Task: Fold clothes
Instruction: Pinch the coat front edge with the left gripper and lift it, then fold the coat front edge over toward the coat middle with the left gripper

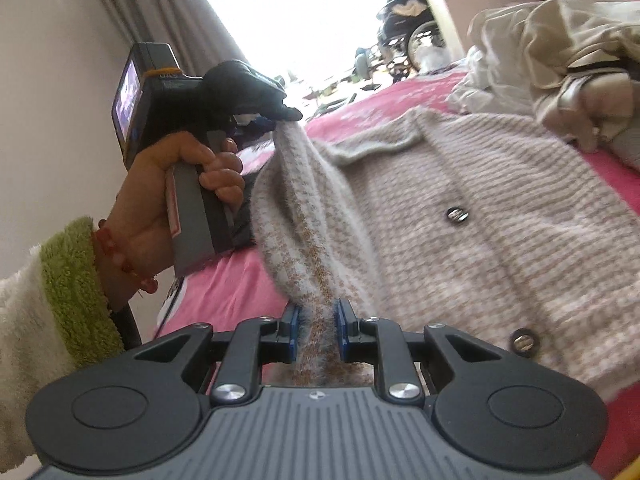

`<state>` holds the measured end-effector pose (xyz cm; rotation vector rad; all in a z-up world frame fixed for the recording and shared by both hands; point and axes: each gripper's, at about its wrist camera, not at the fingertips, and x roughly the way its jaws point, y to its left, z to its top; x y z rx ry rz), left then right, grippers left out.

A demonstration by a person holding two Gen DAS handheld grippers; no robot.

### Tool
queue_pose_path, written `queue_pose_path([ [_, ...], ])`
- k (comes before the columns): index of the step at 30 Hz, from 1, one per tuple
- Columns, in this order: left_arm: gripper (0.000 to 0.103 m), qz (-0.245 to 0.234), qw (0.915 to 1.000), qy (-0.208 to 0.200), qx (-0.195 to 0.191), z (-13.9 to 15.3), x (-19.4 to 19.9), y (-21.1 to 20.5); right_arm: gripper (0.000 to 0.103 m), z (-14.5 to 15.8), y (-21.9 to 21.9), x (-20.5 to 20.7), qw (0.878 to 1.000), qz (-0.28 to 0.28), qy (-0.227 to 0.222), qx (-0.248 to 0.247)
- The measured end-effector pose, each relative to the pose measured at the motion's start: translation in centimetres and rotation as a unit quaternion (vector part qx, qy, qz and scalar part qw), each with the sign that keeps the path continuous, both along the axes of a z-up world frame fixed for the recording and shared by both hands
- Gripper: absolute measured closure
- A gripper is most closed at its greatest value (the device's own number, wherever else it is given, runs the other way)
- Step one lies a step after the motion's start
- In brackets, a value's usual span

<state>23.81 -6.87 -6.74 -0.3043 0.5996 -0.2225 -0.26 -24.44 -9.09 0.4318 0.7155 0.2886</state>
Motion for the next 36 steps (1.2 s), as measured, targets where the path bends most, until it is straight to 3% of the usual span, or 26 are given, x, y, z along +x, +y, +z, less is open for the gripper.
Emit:
queue_pose_path([
  [12, 0.095, -0.075, 0.9960, -0.002, 0.049, -1.0, 4.1, -12.2, 0.083, -0.7, -11.4, 2.0, 0.995, -0.086, -0.001, 0.042],
  [25, 0.095, -0.149, 0.9805, 0.032, 0.124, -7.1, 8.3, -24.4, 0.083, -6.5, -21.3, 4.3, 0.978, -0.165, 0.029, 0.125],
  [32, 0.095, -0.199, 0.9648, 0.023, 0.170, -10.3, 8.0, -29.0, 0.084, -9.8, -23.9, 3.2, 0.968, -0.203, 0.038, 0.142],
  [36, 0.079, -0.228, 0.9476, 0.007, 0.224, -11.1, 7.0, -30.9, 0.084, -11.2, -24.6, 3.0, 0.960, -0.216, 0.052, 0.169],
])
